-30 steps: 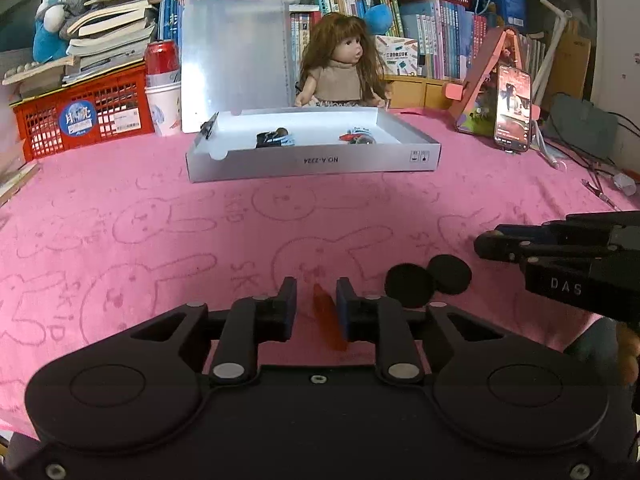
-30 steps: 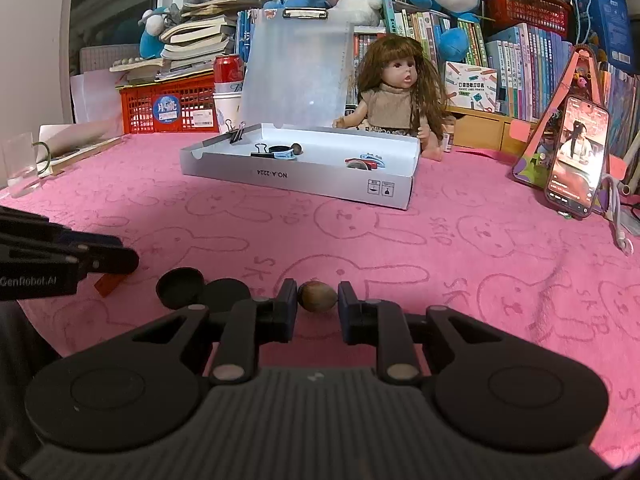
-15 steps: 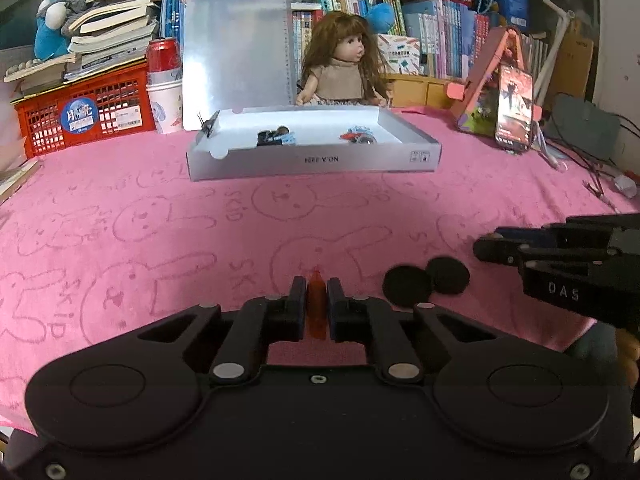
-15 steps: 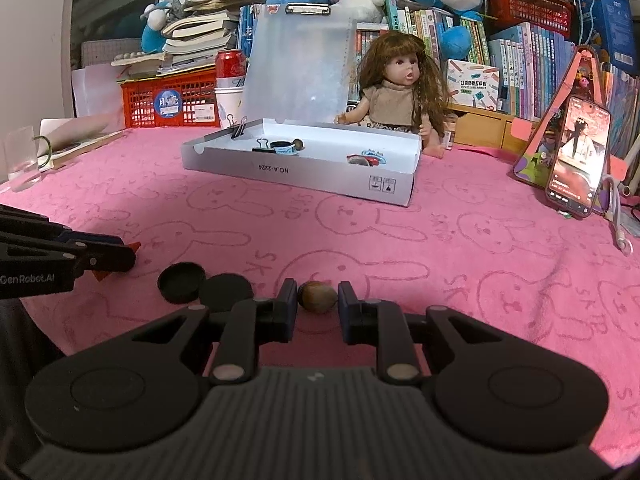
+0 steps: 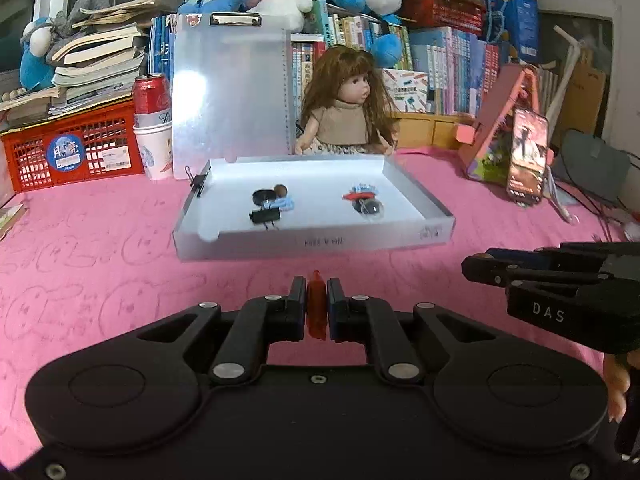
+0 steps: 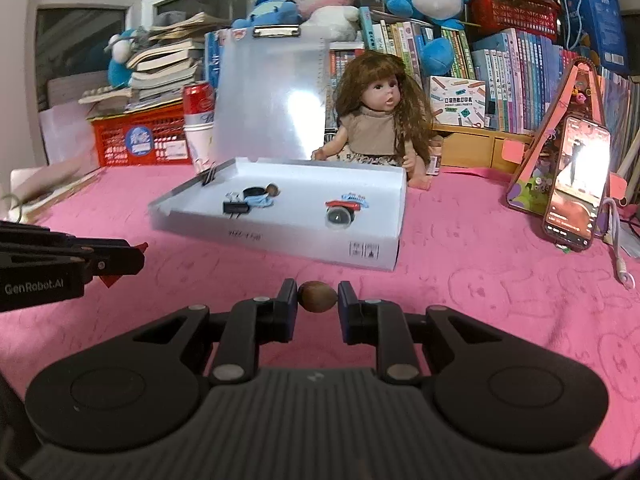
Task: Organize rigid objects
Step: 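Carry the red stick and brown acorn with both tools into the white tray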
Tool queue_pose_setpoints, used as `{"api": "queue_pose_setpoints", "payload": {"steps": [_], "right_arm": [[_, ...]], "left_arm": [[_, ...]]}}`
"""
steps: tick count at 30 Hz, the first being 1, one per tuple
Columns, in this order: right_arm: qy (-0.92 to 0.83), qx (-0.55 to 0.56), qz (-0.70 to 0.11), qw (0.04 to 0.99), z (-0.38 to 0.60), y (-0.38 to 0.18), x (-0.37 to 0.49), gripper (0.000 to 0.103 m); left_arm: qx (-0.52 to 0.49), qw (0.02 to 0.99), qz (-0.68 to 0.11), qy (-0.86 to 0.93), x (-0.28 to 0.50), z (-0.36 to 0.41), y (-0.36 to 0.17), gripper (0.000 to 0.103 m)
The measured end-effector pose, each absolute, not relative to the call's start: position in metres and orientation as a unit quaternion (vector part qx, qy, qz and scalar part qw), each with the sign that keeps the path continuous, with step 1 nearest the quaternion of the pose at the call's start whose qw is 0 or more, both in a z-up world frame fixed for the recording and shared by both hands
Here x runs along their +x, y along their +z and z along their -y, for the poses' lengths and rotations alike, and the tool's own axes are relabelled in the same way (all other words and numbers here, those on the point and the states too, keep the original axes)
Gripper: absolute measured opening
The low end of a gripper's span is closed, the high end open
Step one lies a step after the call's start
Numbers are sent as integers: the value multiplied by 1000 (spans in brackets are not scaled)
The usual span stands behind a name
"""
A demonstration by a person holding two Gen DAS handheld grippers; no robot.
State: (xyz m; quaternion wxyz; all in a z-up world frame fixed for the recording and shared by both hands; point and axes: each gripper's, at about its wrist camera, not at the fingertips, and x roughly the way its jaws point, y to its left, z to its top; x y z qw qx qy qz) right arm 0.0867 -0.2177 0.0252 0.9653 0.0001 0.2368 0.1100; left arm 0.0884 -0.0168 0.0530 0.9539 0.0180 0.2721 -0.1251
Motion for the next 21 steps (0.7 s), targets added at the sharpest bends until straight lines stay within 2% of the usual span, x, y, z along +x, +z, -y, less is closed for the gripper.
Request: {"api": "queue_pose_setpoints", "payload": {"steps": [21], "right_arm": [[90,105,-295,946,230,51,242,26]], "left_arm": [[-28,944,-321,-76,274,9,68,10]]}}
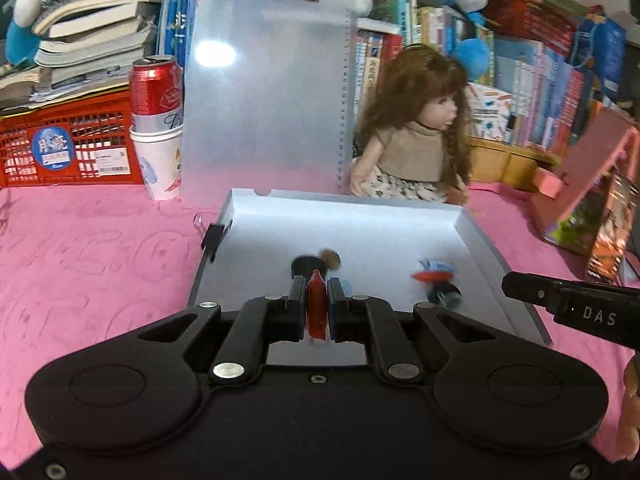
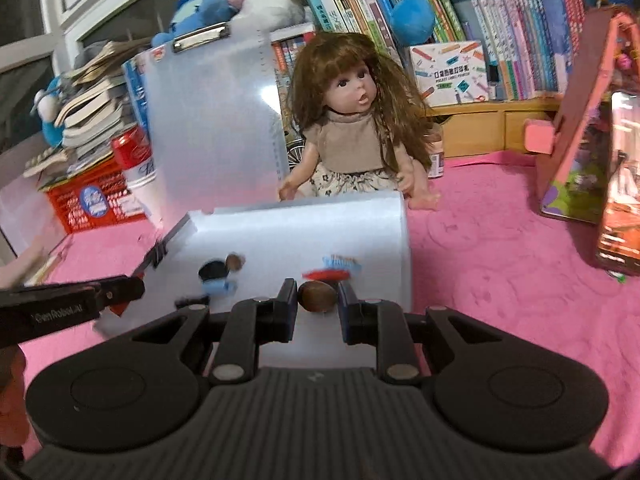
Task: Organize rigid objects
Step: 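Carry the red stick and brown acorn with both tools into the white tray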
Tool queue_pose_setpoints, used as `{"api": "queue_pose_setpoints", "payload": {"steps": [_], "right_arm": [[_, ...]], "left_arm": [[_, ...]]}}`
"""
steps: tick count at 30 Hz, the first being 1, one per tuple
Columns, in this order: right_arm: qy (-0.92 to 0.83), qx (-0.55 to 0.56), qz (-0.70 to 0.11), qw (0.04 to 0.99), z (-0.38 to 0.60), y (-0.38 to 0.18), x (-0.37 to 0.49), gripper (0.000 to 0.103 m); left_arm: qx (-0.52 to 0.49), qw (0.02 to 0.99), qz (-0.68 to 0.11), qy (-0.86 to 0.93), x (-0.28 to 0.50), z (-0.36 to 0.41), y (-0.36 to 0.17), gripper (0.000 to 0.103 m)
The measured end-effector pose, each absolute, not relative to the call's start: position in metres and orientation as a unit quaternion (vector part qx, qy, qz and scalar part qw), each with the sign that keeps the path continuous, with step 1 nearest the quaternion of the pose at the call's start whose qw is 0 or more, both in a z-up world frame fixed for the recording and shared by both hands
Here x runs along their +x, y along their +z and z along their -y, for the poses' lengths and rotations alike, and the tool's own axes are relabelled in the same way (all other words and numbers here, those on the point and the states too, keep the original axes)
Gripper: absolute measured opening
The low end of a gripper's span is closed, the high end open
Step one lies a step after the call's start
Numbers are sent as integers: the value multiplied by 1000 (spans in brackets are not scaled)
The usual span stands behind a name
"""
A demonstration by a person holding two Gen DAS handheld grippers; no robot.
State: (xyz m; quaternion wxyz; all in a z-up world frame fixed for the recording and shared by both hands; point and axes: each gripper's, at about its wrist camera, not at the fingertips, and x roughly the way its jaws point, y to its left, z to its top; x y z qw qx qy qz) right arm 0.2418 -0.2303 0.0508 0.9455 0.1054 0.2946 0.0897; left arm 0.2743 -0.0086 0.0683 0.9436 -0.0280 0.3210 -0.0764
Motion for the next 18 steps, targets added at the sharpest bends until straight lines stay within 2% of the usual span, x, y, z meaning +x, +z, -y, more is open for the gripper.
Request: {"api": "queue_pose_setpoints", "payload": {"steps": [9,18], "right_arm": [[56,114,-333,934,231,35,321,26],[48,105,-352,929,224,16,357,26]], "left_arm": [[-44,927,-365,-69,362,9,42,10],[-31,923,-379,-64,405,10,23,10]]}}
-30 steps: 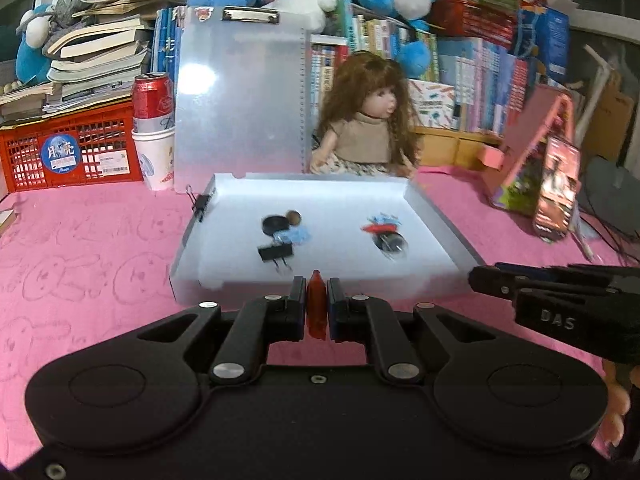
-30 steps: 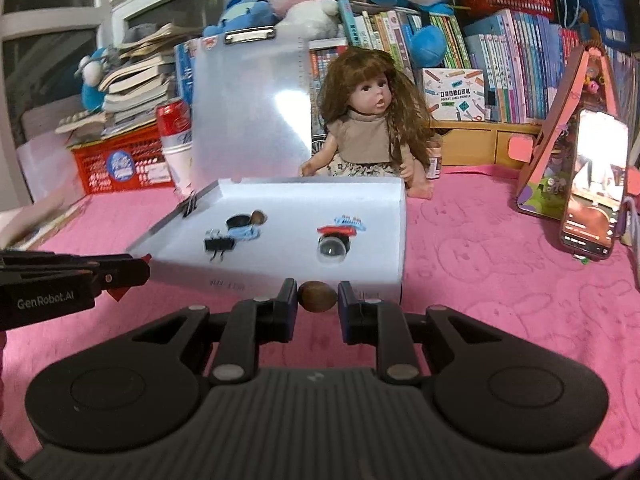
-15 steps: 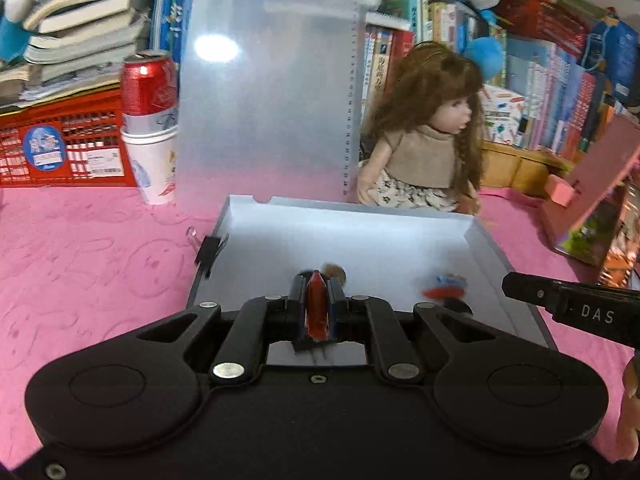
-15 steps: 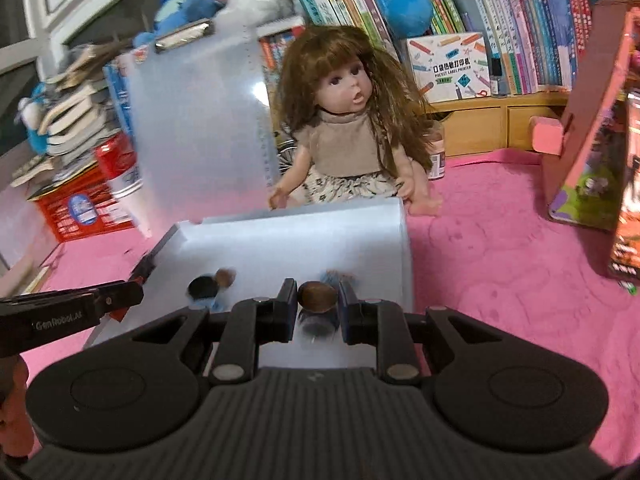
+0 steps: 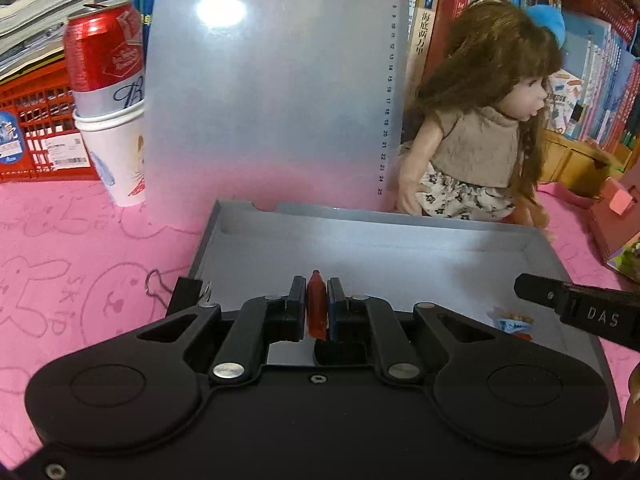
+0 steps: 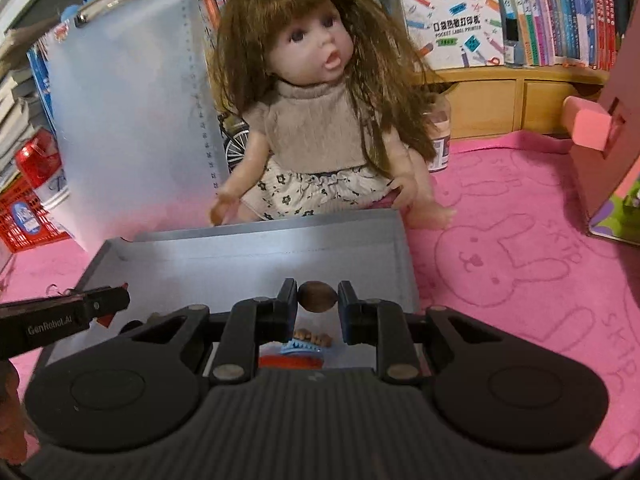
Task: Organize rigid objects
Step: 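Carry the red stick and brown acorn with both tools into the white tray, then open both tools to release the red stick and acorn in the tray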
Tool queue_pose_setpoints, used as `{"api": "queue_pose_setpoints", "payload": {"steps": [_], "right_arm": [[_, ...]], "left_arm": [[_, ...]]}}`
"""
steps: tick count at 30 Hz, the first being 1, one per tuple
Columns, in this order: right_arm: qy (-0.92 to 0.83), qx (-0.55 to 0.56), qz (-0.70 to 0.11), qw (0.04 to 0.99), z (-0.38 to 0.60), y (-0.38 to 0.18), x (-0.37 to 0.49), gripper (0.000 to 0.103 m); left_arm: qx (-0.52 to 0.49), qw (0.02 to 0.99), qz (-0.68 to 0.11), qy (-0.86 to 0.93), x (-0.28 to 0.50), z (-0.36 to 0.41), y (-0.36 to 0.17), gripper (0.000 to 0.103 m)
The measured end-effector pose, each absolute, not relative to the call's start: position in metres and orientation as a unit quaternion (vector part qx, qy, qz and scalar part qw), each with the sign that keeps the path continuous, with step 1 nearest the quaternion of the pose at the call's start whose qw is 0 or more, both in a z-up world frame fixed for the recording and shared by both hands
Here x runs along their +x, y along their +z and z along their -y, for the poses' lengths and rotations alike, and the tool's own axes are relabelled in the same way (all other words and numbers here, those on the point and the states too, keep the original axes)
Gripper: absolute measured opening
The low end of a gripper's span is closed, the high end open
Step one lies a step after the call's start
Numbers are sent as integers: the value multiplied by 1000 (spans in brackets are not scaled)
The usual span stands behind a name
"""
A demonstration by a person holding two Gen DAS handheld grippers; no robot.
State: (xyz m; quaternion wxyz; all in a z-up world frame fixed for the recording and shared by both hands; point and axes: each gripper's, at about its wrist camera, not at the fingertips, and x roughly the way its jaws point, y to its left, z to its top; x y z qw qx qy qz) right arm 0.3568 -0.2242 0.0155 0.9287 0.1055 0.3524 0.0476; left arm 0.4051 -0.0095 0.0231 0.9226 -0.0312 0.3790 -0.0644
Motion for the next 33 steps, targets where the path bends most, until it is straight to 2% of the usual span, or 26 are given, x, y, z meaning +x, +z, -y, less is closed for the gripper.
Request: {"api": "queue_pose_setpoints", "payload": {"steps": [14,17,18,25,29,33], "right_arm": [[43,85,-362,927,220,8,365,26],[43,90,-358,928,220,9,363,33],[44,93,-356,929,221,10,362,49],[51,91,-340,935,221,21,348,57],[52,75,-327,940,219,30,334,62],[59,54,-310,947,218,41,313,74]], "left_arm": [[-11,922,-383,-65,411,18,3,11],[-1,923,-379,-65,409,21,4,15],[2,923,-379,-65,408,21,4,15],[15,930,-359,-74,392,24,18,40],[20,936,-342,-84,373,25,31,60],[27,940,-326,-92,350,26,44,68]]}}
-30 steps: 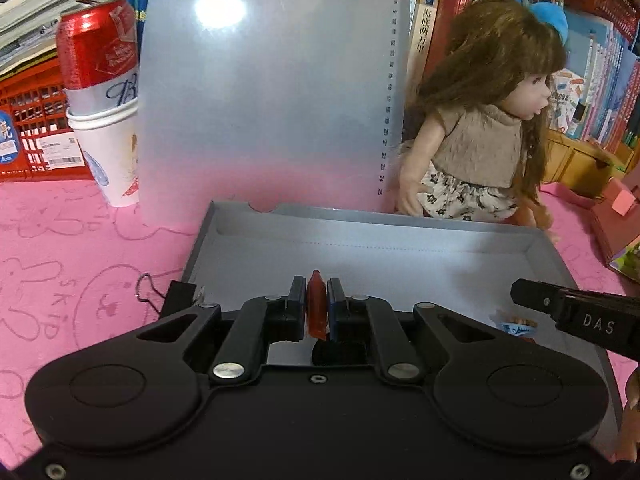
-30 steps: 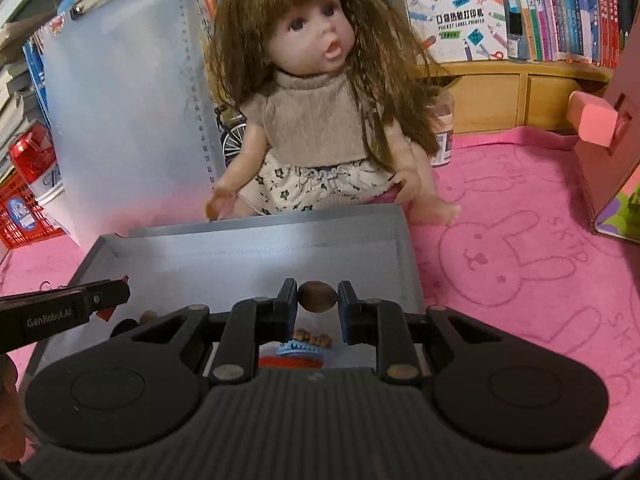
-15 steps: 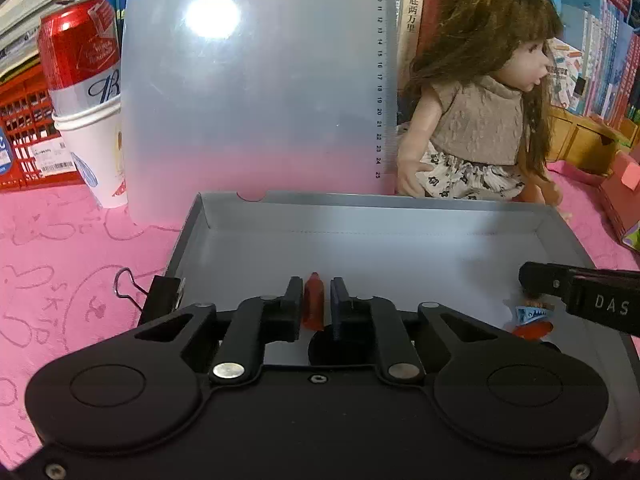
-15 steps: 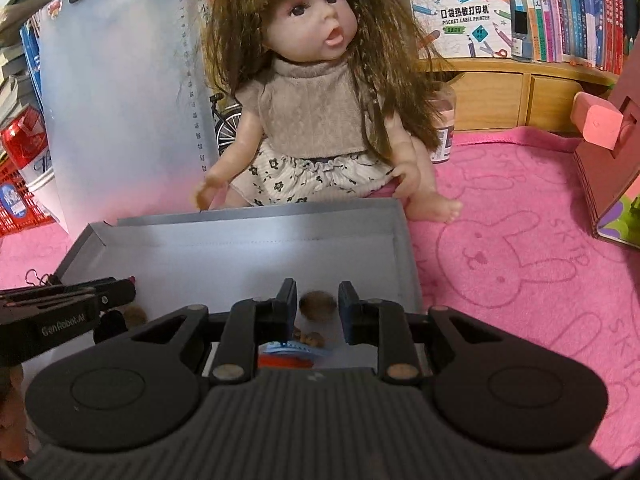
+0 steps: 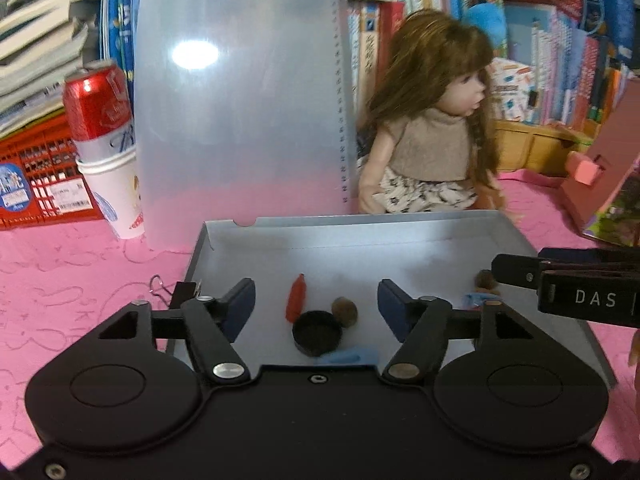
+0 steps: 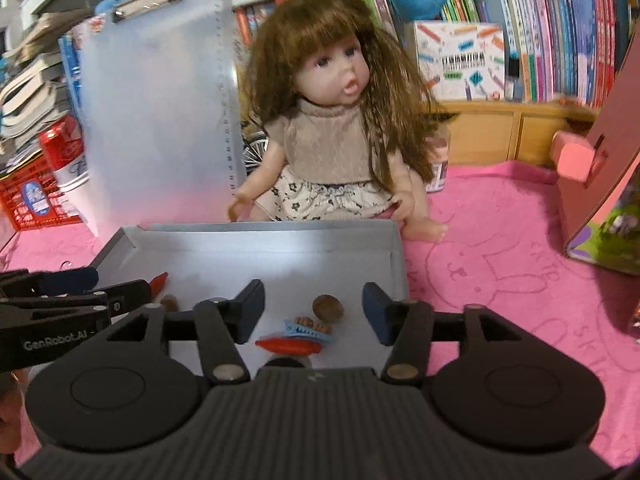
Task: Organize rigid objects
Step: 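Open both tools to release the red stick and acorn in the tray, then withdraw both open tools from the tray toward the two black lids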
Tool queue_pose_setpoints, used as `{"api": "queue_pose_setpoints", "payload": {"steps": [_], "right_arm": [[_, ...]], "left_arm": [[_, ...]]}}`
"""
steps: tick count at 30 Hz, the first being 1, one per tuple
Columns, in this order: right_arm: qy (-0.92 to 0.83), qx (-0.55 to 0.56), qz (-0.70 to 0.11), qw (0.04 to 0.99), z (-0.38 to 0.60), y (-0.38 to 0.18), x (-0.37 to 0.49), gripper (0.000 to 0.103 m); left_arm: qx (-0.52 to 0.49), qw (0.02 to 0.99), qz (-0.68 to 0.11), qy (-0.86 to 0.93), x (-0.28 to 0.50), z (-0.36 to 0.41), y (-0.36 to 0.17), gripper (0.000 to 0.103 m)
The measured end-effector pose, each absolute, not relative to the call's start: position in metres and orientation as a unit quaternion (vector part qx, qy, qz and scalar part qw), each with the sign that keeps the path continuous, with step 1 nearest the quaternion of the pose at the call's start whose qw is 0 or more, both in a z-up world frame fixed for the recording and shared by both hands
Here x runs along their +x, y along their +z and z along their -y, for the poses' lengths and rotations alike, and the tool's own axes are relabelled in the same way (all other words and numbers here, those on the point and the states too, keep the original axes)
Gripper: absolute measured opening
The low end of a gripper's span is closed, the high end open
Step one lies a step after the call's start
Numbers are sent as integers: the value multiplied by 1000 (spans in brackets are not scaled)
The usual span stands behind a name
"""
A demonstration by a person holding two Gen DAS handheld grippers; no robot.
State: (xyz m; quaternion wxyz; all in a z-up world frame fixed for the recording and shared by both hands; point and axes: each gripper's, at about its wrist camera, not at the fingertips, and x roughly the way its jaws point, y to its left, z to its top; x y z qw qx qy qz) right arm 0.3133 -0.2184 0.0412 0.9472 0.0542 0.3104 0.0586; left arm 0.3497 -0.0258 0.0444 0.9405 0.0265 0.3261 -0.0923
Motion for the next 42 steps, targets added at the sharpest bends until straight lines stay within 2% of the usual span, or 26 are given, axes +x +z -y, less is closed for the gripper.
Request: {"api": "queue_pose_setpoints", "payload": {"steps": [6,16,21,30,39,42], "right_arm": [[81,39,-285,954,221,57,274,84],[110,6,-256,960,220,71,203,88],[122,-5,-251,960,220,68,163,88],[148,-50,-240,958,219,55,96,89],[205,-110,-262,936,215,26,50,89],[237,-123,-275,924,209,17,39,83]], "left_arm": [[37,944,-309,-110,305,26,63,76],[31,947,-289,-136,219,18,81,79],[36,950,-275,-147,172,12,78,79],[24,937,-309,-163,111,2,53,78],[57,925,-317,-200,54,0,32,81],[68,919,-322,-217,40,3,27,81]]}}
